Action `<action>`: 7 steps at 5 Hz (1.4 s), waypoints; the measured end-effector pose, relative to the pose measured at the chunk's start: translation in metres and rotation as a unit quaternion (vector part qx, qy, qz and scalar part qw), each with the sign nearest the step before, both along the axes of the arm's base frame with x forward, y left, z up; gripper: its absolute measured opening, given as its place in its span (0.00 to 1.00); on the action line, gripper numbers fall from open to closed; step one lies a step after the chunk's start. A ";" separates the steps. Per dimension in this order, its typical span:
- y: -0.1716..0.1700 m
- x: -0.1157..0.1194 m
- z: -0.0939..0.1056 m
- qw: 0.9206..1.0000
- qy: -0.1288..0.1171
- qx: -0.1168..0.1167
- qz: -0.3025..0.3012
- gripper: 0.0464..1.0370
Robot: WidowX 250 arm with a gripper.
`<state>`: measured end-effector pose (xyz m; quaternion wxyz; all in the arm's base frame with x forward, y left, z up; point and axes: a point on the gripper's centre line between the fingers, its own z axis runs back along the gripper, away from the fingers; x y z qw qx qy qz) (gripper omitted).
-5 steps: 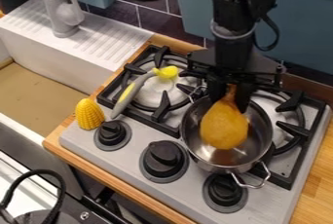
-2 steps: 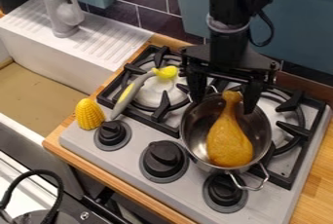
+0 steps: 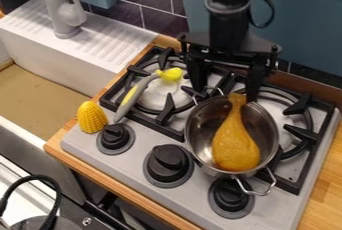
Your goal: Puts the orange object in the pot
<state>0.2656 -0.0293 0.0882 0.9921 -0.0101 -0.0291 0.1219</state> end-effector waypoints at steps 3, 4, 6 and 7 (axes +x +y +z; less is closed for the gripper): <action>0.027 0.008 0.013 1.000 0.000 0.009 -0.013 0.96; 0.042 0.008 0.013 1.000 -0.002 0.005 -0.021 0.96; 0.064 0.013 0.017 0.999 -0.022 -0.003 -0.026 0.96; 0.072 0.010 0.019 0.999 -0.016 -0.014 -0.037 0.96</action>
